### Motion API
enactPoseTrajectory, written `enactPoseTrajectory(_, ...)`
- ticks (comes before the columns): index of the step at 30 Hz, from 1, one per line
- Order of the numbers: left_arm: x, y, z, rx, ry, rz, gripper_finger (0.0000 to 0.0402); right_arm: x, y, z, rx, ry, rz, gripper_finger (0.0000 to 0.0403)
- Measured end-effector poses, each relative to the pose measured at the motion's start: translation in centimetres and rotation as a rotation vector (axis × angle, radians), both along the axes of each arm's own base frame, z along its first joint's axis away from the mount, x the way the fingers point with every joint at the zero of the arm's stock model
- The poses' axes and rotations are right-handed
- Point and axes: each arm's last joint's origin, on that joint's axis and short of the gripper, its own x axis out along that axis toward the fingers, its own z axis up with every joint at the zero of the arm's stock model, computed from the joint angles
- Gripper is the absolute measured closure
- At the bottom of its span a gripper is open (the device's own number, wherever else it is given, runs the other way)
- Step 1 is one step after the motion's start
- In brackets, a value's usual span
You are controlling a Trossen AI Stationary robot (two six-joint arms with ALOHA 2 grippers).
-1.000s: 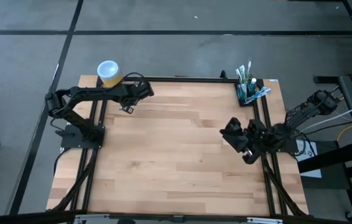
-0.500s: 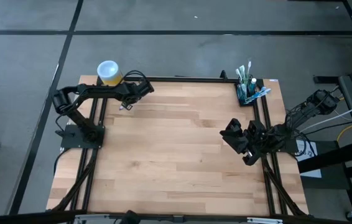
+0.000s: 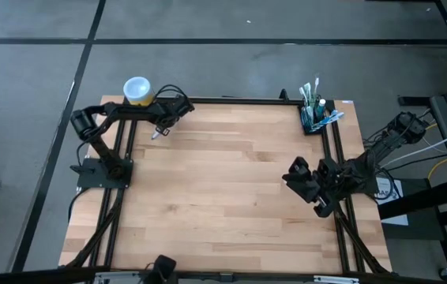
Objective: Pick & Place toothbrushing station
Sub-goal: Put the blue toothbrush into the mesh organizer
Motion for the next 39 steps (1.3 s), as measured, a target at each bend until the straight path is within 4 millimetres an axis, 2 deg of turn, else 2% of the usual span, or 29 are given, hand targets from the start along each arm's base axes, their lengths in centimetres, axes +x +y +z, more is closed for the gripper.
enactPoseTrajectory(5, -0.7, 1.6, 0.0, 0.008, 0.024, -0.039, 0.0388, -0.2, 0.3, 0.0, 0.001, 0.001, 0.016, 0.0277)
enactPoseTrajectory(13, -1.9, 3.1, -0.8, -0.118, 0.029, -0.164, 0.0399, -0.3, 0.4, 0.0, 0.002, 0.001, 0.021, 0.0277)
enactPoseTrajectory(22, -1.5, 3.0, -2.4, -0.195, 0.036, -0.229, 0.0399, -0.3, 0.4, 0.0, 0.003, 0.001, 0.022, 0.0277)
enactPoseTrajectory(31, 1.1, 0.3, -2.6, -0.192, 0.036, -0.320, 0.0399, -0.3, 0.3, 0.0, 0.008, 0.010, -0.002, 0.0277)
enactPoseTrajectory(35, 3.1, -2.2, -2.6, -0.195, -0.015, -0.364, 0.0398, -0.3, 0.3, 0.0, 0.007, 0.010, -0.003, 0.0277)
enactPoseTrajectory(39, 5.5, -5.7, -2.5, -0.205, -0.099, -0.431, 0.0399, -0.3, 0.3, 0.0, 0.006, 0.009, 0.000, 0.0277)
